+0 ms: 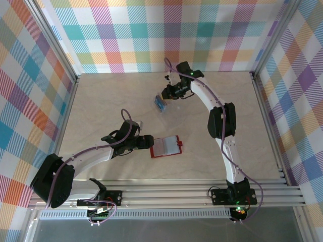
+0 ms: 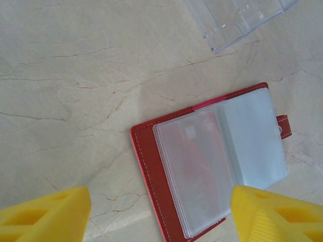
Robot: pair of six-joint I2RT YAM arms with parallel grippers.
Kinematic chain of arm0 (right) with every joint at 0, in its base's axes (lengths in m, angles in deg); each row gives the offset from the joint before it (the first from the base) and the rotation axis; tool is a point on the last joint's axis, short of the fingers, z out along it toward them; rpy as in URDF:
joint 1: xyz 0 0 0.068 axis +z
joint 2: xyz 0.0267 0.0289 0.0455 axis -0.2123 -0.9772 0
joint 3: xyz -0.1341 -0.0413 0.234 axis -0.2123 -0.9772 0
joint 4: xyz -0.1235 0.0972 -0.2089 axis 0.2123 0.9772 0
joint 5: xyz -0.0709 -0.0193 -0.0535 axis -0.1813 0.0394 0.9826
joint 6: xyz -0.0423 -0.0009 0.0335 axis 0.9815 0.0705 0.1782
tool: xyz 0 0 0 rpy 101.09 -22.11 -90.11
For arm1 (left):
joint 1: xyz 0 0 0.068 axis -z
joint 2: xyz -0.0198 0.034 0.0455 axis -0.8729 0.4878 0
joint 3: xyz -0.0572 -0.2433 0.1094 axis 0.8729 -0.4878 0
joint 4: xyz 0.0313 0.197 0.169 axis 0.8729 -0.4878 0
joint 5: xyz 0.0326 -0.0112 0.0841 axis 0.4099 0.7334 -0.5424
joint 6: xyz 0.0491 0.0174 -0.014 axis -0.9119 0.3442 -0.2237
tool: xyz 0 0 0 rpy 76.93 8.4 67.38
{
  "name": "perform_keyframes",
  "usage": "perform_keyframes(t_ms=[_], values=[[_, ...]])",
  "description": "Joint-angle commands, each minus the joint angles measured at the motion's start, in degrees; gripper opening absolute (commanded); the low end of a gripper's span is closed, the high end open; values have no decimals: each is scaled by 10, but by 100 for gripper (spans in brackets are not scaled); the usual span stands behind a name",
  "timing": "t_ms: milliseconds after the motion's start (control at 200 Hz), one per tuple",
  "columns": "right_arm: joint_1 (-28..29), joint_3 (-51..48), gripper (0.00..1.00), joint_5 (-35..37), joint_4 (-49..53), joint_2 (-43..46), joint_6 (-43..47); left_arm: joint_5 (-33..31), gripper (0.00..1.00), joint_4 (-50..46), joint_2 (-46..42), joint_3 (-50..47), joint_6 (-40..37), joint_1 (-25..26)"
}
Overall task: Put the credit cards into the card holder
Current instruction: Pick up the credit card from the storage box.
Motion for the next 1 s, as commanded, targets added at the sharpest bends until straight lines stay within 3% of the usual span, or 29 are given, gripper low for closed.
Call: perform_keyframes(t_ms=[0, 315, 995], values=[[5, -4, 20, 7, 14, 20, 17, -2, 73, -13, -9, -3, 4, -3], [10, -2, 17, 26, 19, 19, 23, -4, 73, -16, -13, -3, 4, -4], [10, -2, 0, 33, 17, 44, 21, -6, 73, -17, -12, -2, 4, -4]])
